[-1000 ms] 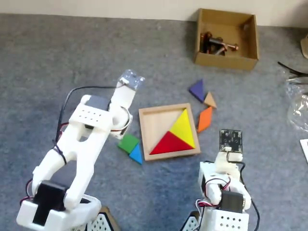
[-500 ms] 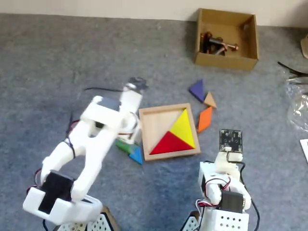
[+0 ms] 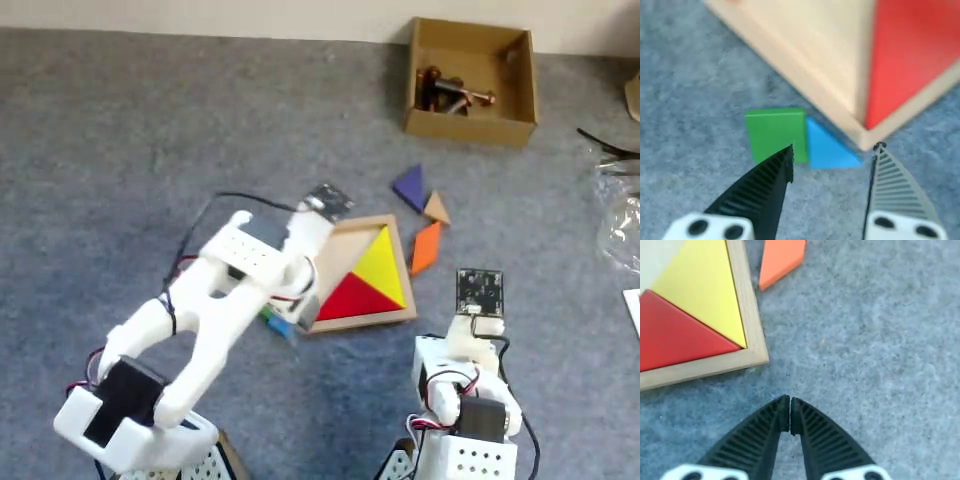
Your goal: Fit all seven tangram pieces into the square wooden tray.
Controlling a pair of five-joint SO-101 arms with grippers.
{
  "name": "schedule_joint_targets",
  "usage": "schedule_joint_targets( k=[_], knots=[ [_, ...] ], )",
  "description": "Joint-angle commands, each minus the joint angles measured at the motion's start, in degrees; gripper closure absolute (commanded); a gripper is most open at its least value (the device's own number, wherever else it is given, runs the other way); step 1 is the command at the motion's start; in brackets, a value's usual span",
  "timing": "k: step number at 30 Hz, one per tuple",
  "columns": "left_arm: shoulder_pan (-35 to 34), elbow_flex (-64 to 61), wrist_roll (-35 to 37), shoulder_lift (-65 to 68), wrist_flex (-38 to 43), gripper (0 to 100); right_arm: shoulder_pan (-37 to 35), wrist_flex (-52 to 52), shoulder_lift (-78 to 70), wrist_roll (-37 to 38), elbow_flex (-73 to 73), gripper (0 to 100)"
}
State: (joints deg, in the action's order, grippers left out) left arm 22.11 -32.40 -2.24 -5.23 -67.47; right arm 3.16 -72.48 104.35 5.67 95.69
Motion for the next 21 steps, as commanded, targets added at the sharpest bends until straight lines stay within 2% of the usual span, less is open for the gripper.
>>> schedule_joint_targets(
  k=[1, 7, 13, 21],
  knots=[
    [-5.2, 3.2, 0.3, -0.7, -0.3, 76, -0.9, 1.0, 0.8, -0.6, 6.5, 99.4],
    [-7.3, 3.3, 0.1, -0.8, -0.2, 76, -0.9, 1.0, 0.8, -0.6, 6.5, 99.4],
    [-7.2, 11.0, -8.4, -0.4, 1.3, 76, -0.9, 1.0, 0.8, -0.6, 6.5, 99.4],
    [-6.8, 20.4, -8.4, -0.3, 1.3, 76, -0.9, 1.0, 0.8, -0.6, 6.5, 99.4]
  ],
)
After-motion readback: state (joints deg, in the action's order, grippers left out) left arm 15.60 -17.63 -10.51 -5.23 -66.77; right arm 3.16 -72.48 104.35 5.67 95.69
